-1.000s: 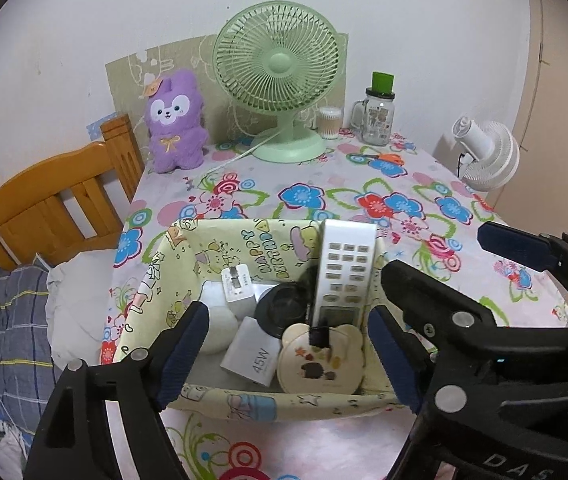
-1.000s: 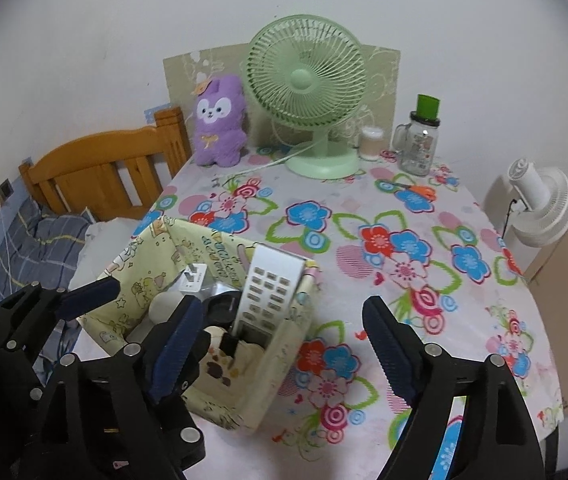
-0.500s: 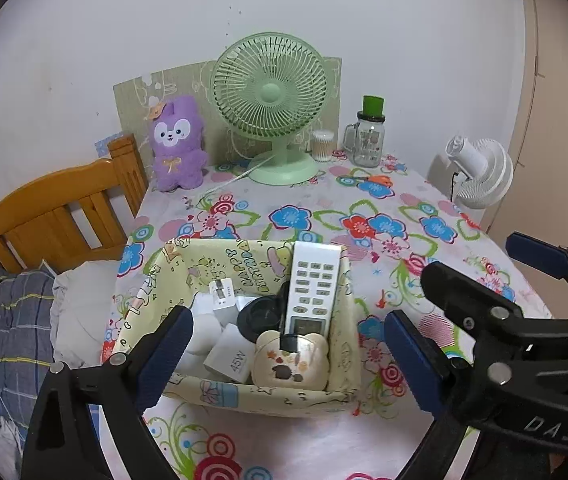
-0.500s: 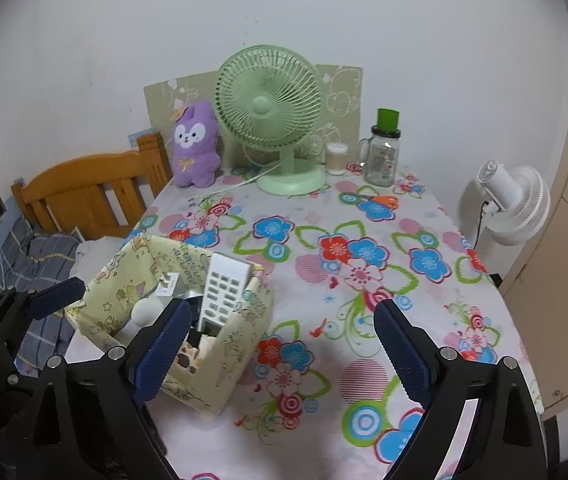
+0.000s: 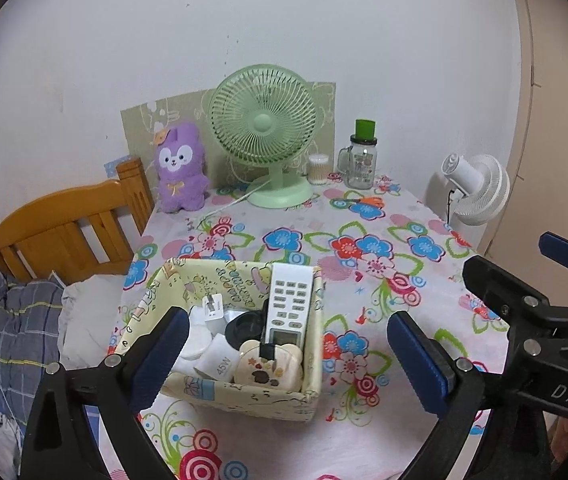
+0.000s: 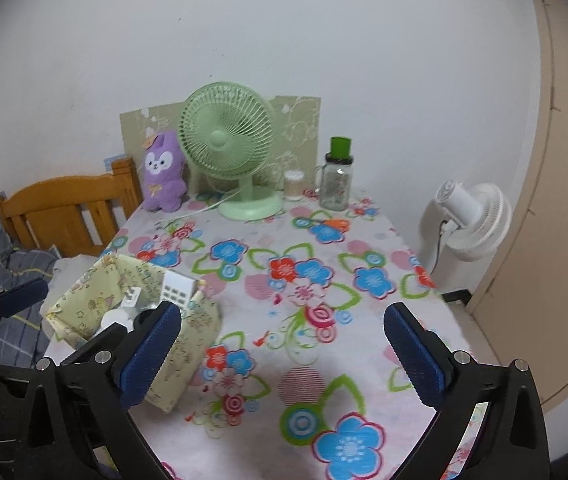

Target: Organize rigid objects

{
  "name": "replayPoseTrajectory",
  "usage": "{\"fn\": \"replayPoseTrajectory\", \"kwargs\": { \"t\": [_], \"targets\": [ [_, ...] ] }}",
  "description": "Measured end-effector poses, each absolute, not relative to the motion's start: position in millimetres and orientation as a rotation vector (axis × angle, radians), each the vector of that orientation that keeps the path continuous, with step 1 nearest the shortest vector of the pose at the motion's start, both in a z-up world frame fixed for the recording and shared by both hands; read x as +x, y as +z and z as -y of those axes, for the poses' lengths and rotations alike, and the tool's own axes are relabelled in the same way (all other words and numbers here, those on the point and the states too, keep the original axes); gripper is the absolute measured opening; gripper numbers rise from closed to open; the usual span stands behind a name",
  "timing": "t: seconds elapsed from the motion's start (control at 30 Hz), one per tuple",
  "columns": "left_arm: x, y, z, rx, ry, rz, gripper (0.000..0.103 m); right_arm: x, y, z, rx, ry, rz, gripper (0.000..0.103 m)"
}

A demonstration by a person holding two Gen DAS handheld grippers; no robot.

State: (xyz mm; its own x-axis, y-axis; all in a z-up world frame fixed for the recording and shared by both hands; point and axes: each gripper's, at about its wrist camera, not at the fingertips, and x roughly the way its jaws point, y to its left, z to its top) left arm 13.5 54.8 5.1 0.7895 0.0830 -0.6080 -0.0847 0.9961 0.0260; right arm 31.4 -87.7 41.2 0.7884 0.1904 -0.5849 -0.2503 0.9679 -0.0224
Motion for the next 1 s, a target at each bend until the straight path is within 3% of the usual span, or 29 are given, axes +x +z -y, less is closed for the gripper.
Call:
{"fn": "replayPoseTrajectory", "kwargs": {
  "t": [1.0],
  "targets": [
    [-19, 36, -22, -0.016, 0.087, -0.546, 0.103, 0, 62, 148, -0.045, 0.180, -0.522, 0.103]
  ]
}}
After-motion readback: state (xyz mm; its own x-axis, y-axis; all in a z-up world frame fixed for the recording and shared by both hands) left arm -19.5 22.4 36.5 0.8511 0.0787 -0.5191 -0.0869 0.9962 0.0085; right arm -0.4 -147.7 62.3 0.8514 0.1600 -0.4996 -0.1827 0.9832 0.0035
